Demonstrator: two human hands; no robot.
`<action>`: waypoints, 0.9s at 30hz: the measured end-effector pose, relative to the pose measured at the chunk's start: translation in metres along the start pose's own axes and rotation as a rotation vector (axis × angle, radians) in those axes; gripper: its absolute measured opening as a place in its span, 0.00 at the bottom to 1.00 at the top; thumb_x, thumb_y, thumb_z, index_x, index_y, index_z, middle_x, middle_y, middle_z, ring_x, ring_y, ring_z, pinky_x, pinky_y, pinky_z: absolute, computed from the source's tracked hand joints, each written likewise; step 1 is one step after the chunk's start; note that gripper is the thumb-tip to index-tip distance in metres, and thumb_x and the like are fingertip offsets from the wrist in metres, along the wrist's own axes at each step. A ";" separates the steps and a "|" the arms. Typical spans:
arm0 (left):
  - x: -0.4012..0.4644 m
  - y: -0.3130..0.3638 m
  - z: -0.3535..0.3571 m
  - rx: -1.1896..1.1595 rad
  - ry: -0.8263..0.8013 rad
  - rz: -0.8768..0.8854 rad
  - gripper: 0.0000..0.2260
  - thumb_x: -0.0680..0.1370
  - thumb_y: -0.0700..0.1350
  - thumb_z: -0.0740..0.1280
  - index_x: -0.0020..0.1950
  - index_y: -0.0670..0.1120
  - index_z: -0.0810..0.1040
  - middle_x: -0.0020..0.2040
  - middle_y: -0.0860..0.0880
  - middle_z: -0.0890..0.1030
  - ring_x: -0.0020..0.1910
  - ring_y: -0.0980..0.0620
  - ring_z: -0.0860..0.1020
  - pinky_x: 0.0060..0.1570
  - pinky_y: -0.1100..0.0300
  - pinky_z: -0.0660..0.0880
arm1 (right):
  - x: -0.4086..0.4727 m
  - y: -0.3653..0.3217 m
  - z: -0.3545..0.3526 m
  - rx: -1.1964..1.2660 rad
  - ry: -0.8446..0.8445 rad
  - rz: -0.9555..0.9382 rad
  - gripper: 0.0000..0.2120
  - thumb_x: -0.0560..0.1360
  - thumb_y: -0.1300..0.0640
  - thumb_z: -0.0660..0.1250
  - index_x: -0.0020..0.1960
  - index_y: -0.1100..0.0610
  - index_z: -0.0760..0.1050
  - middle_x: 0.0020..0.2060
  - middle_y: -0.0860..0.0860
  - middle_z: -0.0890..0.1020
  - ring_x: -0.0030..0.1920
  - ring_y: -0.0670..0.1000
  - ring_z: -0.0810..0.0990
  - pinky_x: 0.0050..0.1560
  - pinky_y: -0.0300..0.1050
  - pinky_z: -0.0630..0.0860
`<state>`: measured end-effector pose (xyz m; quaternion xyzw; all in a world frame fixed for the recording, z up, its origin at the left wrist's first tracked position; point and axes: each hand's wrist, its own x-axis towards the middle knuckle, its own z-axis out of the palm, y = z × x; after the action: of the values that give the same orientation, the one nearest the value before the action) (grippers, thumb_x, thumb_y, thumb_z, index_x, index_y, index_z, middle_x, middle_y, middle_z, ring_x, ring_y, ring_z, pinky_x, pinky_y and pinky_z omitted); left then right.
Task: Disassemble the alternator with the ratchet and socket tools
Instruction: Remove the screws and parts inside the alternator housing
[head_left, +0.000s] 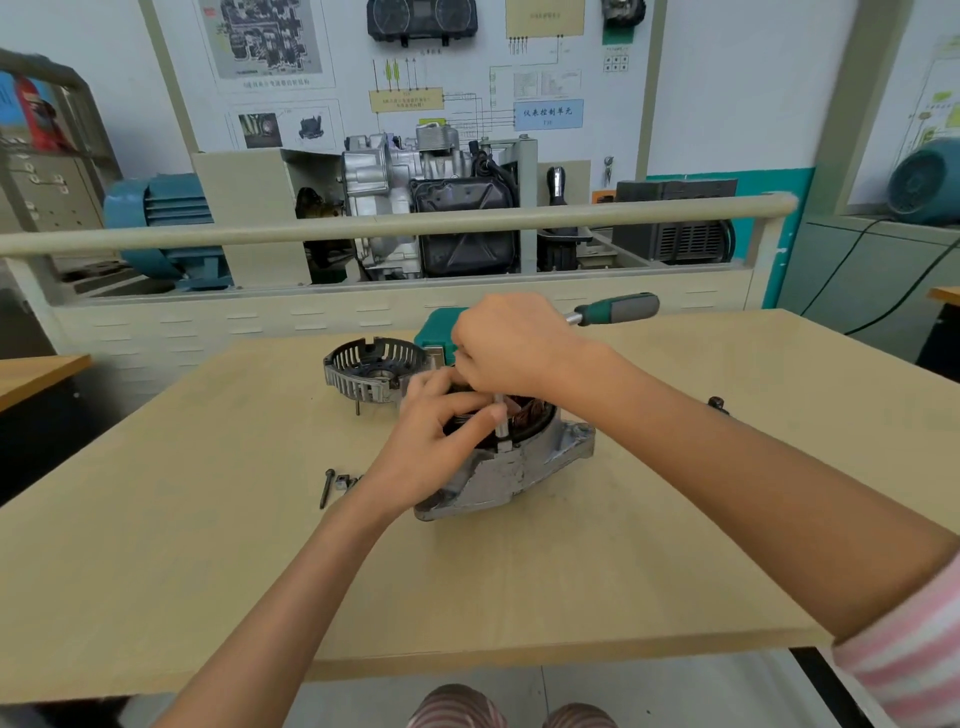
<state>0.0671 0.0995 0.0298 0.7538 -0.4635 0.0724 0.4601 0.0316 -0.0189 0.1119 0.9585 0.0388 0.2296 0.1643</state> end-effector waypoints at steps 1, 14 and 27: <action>-0.001 0.000 -0.001 -0.030 -0.022 0.022 0.08 0.78 0.45 0.65 0.52 0.56 0.81 0.55 0.56 0.74 0.61 0.54 0.64 0.65 0.64 0.58 | 0.000 0.002 0.001 0.026 0.007 -0.033 0.13 0.76 0.56 0.58 0.33 0.56 0.63 0.30 0.48 0.67 0.32 0.52 0.67 0.26 0.41 0.55; 0.005 -0.007 -0.005 -0.181 -0.047 -0.025 0.07 0.73 0.42 0.70 0.49 0.43 0.84 0.57 0.52 0.75 0.62 0.54 0.71 0.65 0.58 0.66 | -0.006 0.007 0.005 0.293 0.088 -0.124 0.20 0.74 0.56 0.61 0.27 0.51 0.56 0.21 0.46 0.63 0.24 0.44 0.61 0.27 0.43 0.58; 0.004 -0.004 -0.004 -0.158 -0.055 -0.068 0.04 0.74 0.44 0.70 0.47 0.50 0.84 0.54 0.53 0.76 0.61 0.54 0.70 0.62 0.62 0.64 | -0.004 -0.007 0.001 0.004 0.073 0.037 0.13 0.77 0.51 0.58 0.35 0.54 0.64 0.26 0.48 0.63 0.30 0.50 0.66 0.25 0.40 0.54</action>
<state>0.0736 0.1006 0.0313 0.7322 -0.4545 -0.0006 0.5073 0.0285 -0.0128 0.1067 0.9504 0.0276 0.2675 0.1566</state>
